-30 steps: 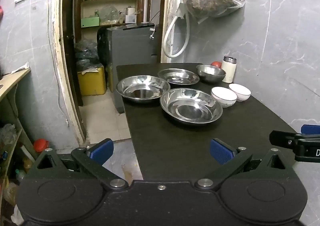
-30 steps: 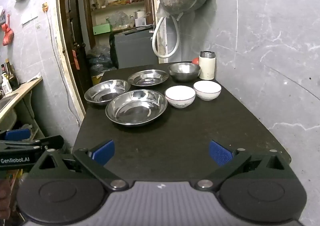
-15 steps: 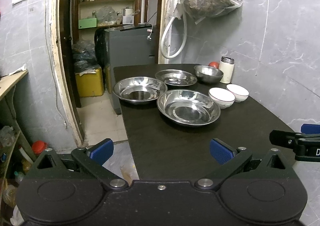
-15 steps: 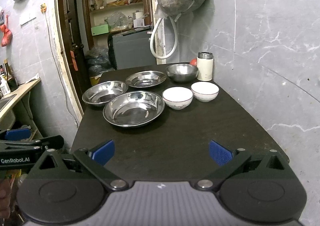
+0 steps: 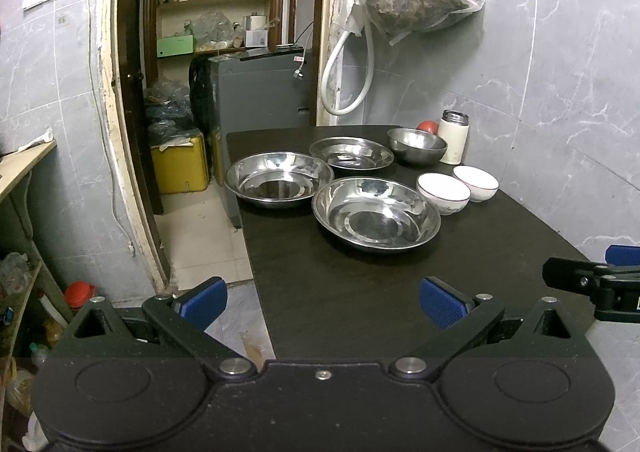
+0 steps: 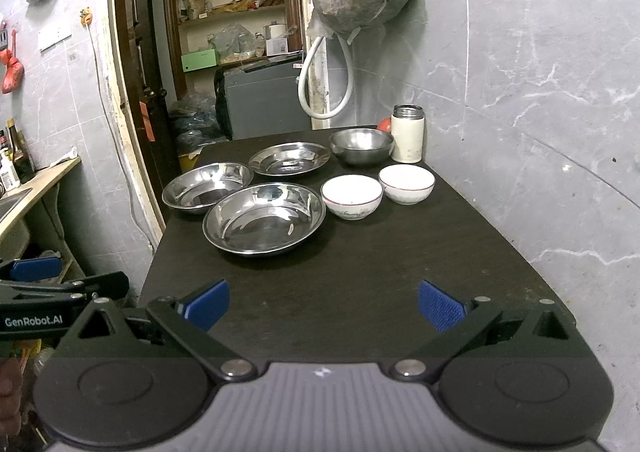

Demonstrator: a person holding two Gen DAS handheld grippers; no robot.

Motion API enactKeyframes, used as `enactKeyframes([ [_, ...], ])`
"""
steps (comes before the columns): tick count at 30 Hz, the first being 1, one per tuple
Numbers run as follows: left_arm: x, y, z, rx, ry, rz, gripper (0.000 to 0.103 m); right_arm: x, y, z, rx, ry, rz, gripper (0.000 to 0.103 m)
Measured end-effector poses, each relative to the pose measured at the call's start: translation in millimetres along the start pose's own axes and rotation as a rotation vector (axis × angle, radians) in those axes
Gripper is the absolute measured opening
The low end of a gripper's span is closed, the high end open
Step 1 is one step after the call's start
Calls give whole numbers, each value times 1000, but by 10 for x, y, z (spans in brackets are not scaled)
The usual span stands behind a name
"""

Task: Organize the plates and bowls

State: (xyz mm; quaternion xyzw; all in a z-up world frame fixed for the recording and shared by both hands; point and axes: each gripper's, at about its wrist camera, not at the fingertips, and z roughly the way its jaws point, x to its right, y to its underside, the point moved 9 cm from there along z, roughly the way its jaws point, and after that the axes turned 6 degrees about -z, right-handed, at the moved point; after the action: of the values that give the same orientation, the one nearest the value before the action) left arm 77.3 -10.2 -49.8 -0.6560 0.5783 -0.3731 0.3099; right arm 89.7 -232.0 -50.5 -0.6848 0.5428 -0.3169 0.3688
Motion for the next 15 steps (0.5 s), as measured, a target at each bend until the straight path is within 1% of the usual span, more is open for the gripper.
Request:
enactKeyframes([
  [15,89,1,60,-7,-3,21,102,117,-2,29,2,-3,11,103],
])
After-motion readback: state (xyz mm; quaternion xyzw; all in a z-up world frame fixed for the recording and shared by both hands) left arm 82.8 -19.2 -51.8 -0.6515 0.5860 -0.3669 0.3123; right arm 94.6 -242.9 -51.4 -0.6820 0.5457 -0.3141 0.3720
